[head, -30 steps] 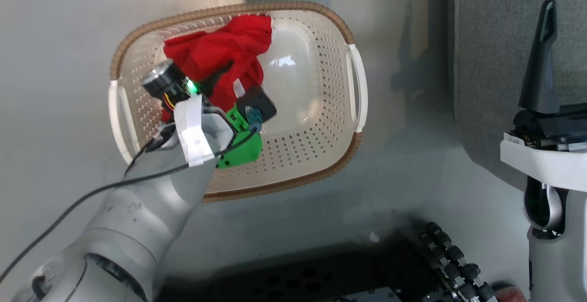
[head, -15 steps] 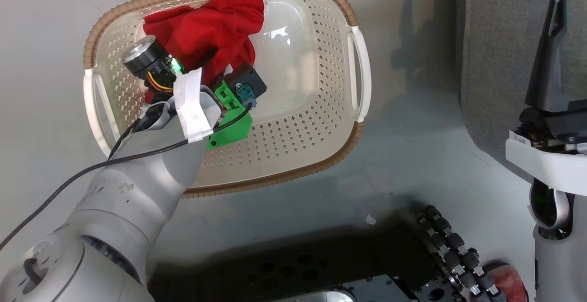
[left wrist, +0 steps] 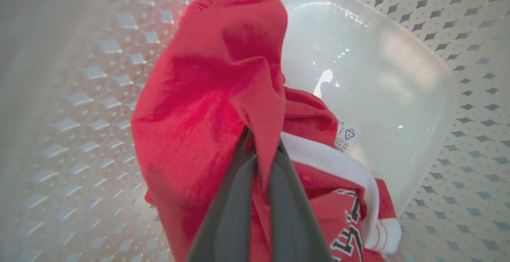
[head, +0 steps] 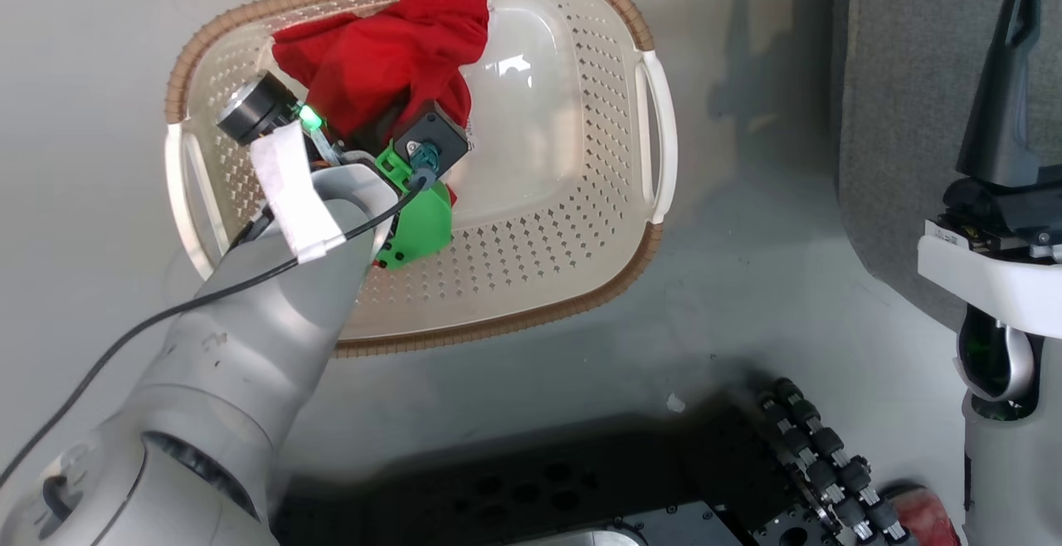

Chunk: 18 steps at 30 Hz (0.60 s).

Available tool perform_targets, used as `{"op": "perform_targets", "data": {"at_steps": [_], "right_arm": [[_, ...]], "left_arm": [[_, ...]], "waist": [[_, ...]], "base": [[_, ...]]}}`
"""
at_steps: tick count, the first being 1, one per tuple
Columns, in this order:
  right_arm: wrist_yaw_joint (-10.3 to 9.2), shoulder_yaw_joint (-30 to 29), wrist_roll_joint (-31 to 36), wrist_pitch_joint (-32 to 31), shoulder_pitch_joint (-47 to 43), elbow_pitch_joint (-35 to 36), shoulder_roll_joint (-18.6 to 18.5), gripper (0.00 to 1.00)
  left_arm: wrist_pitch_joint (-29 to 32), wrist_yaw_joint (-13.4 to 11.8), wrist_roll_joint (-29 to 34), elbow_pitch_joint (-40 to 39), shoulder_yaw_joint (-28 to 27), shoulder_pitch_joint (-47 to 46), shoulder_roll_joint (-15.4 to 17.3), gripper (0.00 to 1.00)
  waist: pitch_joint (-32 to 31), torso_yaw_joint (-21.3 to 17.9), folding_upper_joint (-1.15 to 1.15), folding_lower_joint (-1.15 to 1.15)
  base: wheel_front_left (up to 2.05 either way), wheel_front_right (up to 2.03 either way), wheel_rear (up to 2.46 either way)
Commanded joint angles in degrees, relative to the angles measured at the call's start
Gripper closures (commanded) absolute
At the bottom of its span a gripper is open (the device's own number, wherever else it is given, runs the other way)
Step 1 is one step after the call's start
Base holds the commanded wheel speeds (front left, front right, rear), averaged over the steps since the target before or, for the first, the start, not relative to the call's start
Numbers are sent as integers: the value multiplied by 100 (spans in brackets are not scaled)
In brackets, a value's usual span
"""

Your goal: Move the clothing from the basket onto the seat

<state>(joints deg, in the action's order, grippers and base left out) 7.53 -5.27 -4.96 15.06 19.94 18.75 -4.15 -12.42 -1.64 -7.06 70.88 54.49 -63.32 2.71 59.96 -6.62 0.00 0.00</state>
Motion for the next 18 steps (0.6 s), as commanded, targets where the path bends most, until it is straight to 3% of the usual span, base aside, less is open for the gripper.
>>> {"op": "perform_targets", "data": {"at_steps": [1, 7, 18], "right_arm": [[-8, 18, 6, 17, 65, -35, 28, 0], [-8, 148, -22, 17, 145, -254, 62, 0], [-8, 439, 117, 16, -353, -795, -1, 0]], "left_arm": [[-72, 97, -143, -53, -59, 149, 32, 100], [-245, 293, -613, -342, -174, 561, 30, 100], [-279, 143, -1168, -1279, -475, 1926, 28, 100]], "waist": [[-175, 23, 0, 0], [-798, 68, 0, 0], [-2584, 344, 0, 0]], "base": [[0, 0, 0], [0, 0, 0], [0, 0, 0]]}}
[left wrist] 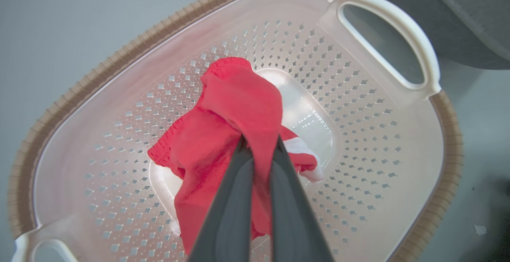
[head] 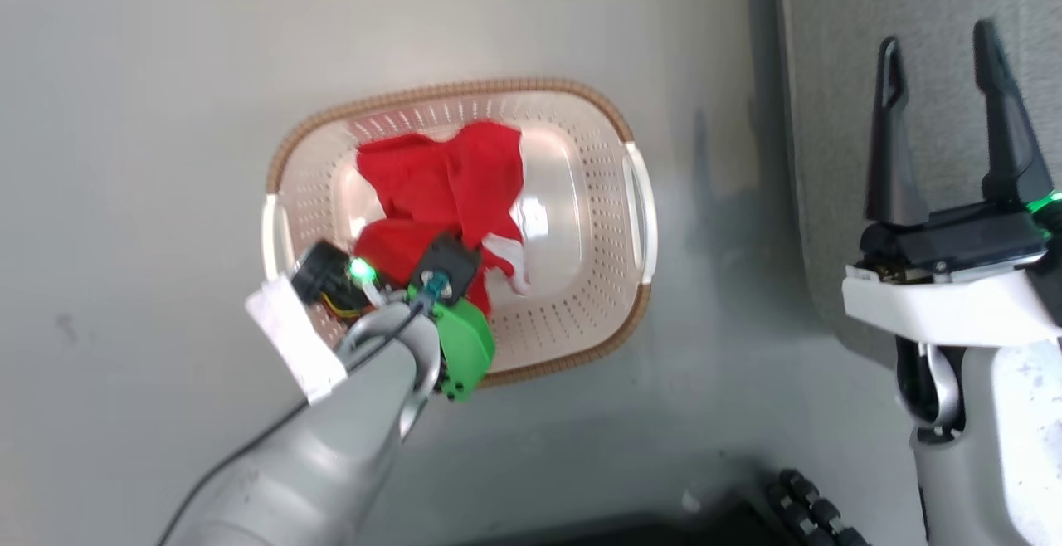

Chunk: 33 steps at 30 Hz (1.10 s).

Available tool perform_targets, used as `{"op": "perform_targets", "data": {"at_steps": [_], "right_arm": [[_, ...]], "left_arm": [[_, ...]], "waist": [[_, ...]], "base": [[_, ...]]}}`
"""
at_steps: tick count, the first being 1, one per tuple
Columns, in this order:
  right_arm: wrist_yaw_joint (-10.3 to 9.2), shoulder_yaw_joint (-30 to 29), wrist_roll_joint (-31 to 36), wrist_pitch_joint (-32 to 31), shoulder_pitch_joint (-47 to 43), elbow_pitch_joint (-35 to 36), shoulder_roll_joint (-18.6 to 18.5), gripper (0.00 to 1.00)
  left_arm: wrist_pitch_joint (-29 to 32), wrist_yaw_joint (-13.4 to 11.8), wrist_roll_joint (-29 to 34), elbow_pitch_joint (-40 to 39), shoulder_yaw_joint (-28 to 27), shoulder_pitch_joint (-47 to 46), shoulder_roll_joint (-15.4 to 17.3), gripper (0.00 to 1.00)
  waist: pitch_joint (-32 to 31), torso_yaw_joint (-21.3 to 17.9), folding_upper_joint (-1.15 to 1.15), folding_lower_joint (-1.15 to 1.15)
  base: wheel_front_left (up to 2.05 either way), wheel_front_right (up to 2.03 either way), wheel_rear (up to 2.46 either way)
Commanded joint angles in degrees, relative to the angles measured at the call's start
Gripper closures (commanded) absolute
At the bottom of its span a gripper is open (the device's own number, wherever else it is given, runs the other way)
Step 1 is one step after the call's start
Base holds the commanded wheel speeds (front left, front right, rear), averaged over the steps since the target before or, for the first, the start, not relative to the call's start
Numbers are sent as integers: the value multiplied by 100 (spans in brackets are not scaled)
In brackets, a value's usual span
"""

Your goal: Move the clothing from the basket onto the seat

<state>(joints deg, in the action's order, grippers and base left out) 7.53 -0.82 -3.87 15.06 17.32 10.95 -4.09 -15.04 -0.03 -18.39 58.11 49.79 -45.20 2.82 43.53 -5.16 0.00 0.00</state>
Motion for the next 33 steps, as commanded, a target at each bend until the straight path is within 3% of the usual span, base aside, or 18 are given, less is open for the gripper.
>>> {"op": "perform_targets", "data": {"at_steps": [1, 5, 15, 23, 33], "right_arm": [[-8, 20, -15, 17, -178, -78, -2, 0], [-7, 201, -70, 17, -661, -411, 20, 0], [-8, 718, -168, 17, -1452, -1047, 20, 0], [-8, 1016, -277, 17, -1801, -1346, -103, 0], [-7, 1133, -352, 17, -1966, -1461, -129, 0]], "left_arm": [[-18, -40, -69, -108, -78, 278, 27, 100], [-20, -43, -218, -709, -500, 1065, 89, 100], [-19, -114, -32, -1946, -1122, 2121, 290, 100], [-20, -192, 117, -2755, -1422, 2603, 327, 100], [-20, -127, 345, -3378, -1560, 2683, 404, 100]], "waist": [[-1148, 221, 0, 0], [-2129, 277, 0, 0], [-3507, 274, 0, 0], [-4237, 184, 0, 0], [-4628, 182, 0, 0]], "base": [[0, 0, 0], [0, 0, 0], [0, 0, 0], [0, 0, 0], [0, 0, 0]]}}
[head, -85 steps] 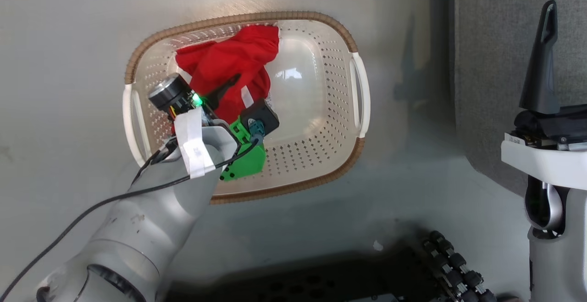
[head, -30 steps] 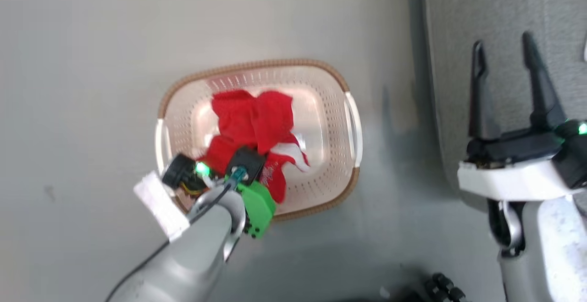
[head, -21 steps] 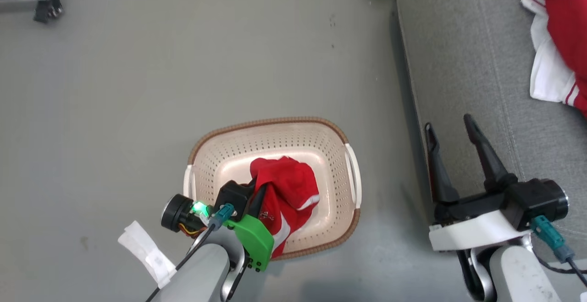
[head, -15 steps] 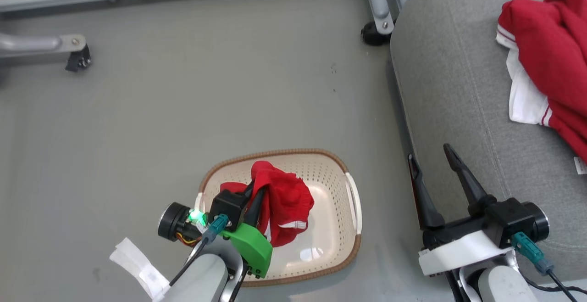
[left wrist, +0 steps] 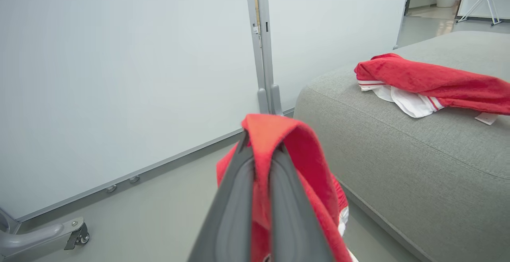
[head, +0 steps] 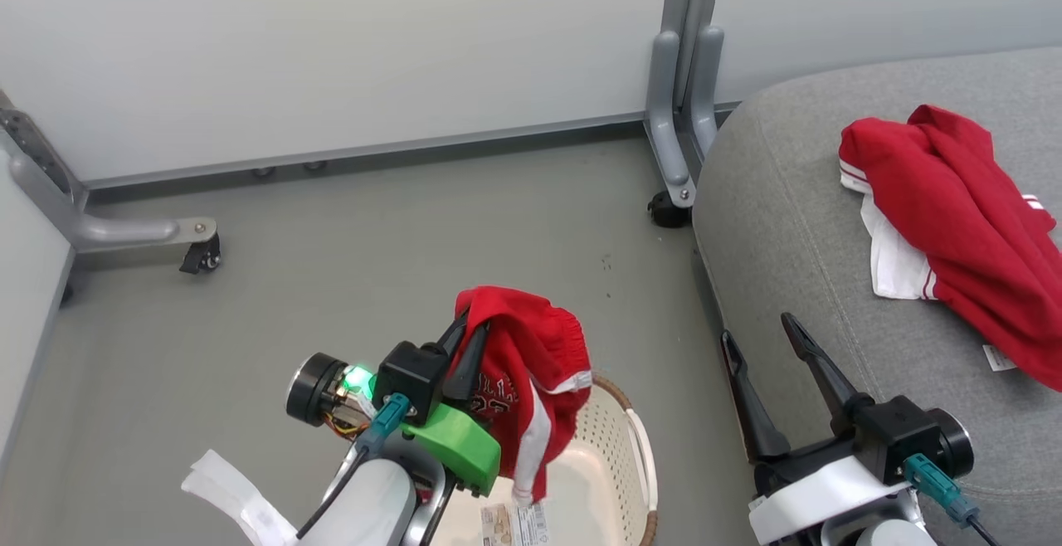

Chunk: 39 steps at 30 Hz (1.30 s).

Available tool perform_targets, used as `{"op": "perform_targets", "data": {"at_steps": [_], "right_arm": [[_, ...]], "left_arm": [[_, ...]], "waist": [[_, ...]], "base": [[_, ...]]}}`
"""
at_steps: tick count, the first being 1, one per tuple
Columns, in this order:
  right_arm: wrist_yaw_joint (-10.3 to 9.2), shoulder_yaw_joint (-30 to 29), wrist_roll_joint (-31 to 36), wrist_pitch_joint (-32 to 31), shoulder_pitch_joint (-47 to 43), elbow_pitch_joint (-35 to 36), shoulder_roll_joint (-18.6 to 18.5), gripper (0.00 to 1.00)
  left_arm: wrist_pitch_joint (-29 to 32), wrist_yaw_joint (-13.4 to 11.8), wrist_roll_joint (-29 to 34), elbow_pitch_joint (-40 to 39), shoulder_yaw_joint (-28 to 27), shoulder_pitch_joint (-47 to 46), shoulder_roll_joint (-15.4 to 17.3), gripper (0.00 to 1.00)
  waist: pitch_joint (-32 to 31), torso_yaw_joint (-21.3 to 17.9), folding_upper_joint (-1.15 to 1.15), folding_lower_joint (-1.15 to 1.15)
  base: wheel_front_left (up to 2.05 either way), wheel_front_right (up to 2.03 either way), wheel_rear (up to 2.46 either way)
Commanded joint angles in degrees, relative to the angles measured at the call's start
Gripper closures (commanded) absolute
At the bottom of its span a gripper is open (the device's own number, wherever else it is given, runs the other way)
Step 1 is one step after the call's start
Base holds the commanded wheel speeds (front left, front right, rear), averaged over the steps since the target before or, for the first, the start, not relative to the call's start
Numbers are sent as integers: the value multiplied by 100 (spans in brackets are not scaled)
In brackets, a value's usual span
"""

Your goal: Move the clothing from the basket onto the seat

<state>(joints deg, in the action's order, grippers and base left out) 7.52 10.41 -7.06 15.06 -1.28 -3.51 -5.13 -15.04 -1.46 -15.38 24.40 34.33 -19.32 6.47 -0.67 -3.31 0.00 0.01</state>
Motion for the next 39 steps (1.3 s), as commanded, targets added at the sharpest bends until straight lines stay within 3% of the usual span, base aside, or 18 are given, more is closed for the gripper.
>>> {"op": "perform_targets", "data": {"at_steps": [1, 19, 35, 36, 37, 38, 39], "right_arm": [[-7, 28, -36, 17, -125, -20, -29, 0], [-7, 1255, 59, 17, 447, -271, -234, 0], [-7, 1398, -85, 17, 606, -1332, -345, 0], [-7, 1396, -95, 17, 592, -1339, -341, 4], [-6, 1437, -109, 16, 571, -1365, -354, 79], [-6, 1475, -119, 17, 560, -1386, -371, 100], [-7, 1480, -149, 17, 563, -1395, -382, 100]], "left_arm": [[-20, 29, 54, -49, -11, 110, 38, 100], [383, 297, 60, -918, 510, 113, -78, 100], [798, 441, -26, -1707, 1021, 124, -156, 100], [823, 448, -37, -1729, 1031, 141, -136, 100], [837, 448, -58, -1741, 1041, 167, -107, 100], [864, 453, -60, -1740, 1045, 185, -84, 100], [893, 457, -50, -1720, 1061, 195, -49, 100]], "waist": [[-235, -1, 0, -1], [-312, 57, 0, -1], [-224, 282, 0, -1], [-219, 293, 0, -1], [-216, 306, 0, -1], [-212, 315, 0, -1], [-208, 319, 0, -1]], "base": [[0, 0, 0], [0, 0, 0], [0, 0, 0], [0, 0, 0], [0, 0, 0], [0, 0, 0], [0, 0, 0]]}}
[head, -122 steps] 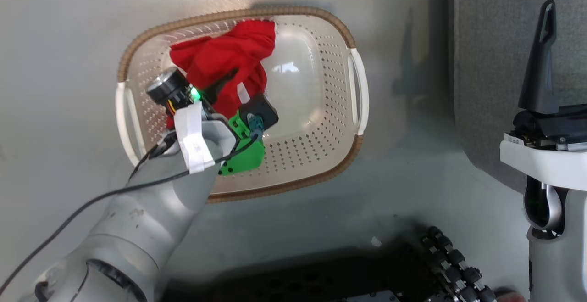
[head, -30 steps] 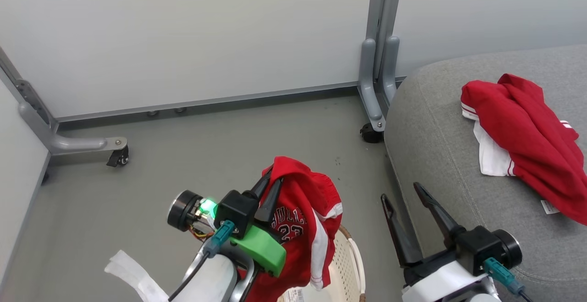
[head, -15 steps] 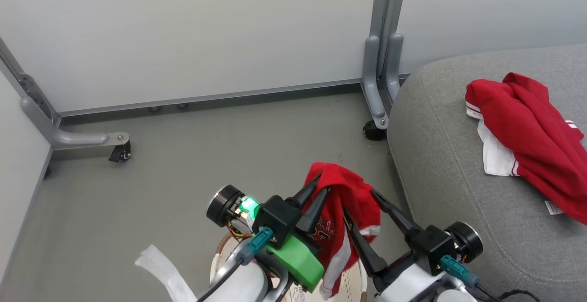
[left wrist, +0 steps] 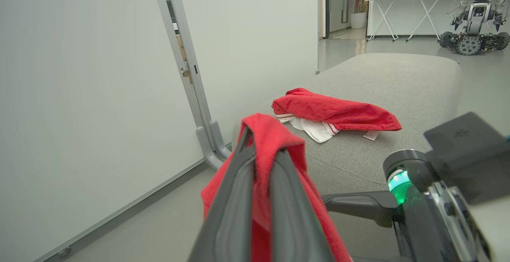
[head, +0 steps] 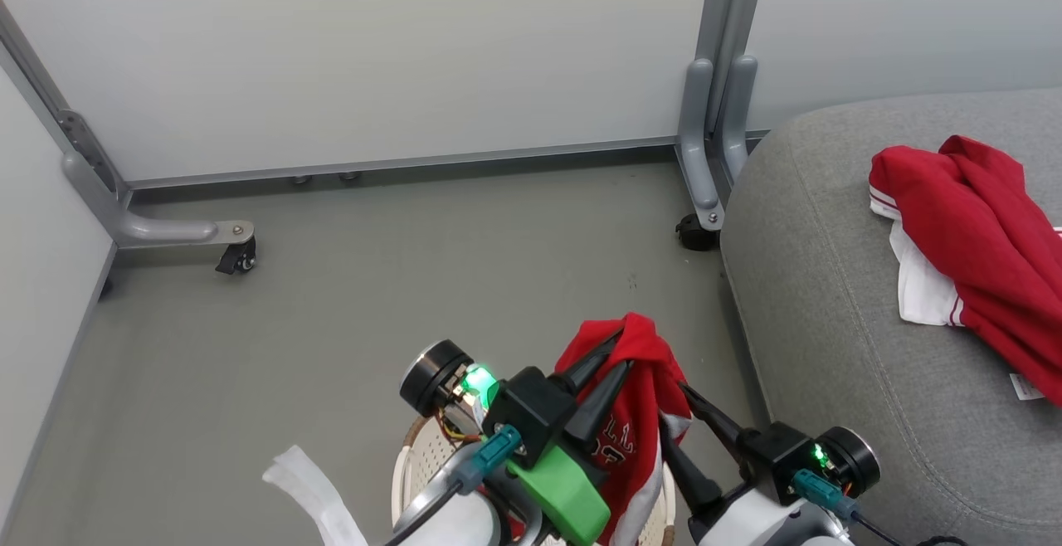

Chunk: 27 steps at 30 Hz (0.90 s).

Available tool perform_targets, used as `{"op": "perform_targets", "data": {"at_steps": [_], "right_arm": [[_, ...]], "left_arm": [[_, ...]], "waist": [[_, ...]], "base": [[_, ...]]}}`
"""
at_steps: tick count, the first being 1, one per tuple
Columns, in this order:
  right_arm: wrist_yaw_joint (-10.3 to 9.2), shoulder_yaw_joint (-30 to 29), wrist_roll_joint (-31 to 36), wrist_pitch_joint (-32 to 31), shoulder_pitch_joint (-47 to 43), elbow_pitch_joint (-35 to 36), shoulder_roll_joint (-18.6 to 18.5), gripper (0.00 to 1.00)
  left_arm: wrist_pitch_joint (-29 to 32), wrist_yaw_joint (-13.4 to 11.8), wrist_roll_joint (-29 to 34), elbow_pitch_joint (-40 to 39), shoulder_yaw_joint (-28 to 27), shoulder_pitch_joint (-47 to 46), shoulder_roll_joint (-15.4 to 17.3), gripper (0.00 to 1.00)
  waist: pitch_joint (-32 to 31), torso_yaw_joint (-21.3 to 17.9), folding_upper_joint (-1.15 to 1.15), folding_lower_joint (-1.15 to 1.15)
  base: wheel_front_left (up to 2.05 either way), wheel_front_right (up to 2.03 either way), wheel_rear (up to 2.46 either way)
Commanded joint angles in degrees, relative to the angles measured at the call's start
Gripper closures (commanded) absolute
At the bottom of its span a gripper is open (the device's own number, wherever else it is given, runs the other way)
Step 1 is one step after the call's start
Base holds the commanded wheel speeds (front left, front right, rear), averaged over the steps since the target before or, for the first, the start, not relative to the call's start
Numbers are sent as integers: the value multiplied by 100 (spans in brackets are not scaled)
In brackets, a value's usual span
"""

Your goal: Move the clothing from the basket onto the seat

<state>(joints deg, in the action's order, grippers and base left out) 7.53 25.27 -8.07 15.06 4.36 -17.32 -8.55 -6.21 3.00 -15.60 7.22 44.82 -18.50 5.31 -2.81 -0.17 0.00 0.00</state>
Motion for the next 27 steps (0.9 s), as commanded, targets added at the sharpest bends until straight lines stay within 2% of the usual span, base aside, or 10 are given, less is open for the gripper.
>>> {"op": "perform_targets", "data": {"at_steps": [1, 7, 19, 20, 21, 22, 27], "right_arm": [[-8, -46, -82, 17, -1, -11, -30, 100], [-8, -254, -69, 17, -50, 66, -31, 100], [-7, -572, -17, 17, -21, 289, 1, 100], [-7, -571, -28, 16, -20, 311, 4, 100], [-8, -577, -42, 17, -26, 335, 4, 100], [-8, -584, -48, 17, -32, 347, 4, 100], [-8, -622, -69, 17, -82, 364, 34, 100]], "left_arm": [[24, 20, -32, 8, 22, 115, 87, 100], [60, 53, -84, 68, 48, 238, 243, 100], [44, 181, -267, 42, 213, 253, 296, 100], [32, 180, -278, 39, 216, 249, 299, 75], [27, 181, -279, 39, 224, 243, 302, 28], [50, 166, -300, 58, 219, 250, 298, 0], [151, 150, -335, 124, 251, 241, 324, 0]], "waist": [[10, 6, 0, 0], [38, 5, 0, 0], [56, -35, 0, 0], [58, -37, 0, 0], [61, -38, 0, 0], [63, -38, 0, 0], [79, -39, 0, 0]], "base": [[0, 0, 0], [0, 0, 0], [0, 0, 0], [0, 0, 0], [0, 0, 0], [0, 0, 0], [0, 0, 0]]}}
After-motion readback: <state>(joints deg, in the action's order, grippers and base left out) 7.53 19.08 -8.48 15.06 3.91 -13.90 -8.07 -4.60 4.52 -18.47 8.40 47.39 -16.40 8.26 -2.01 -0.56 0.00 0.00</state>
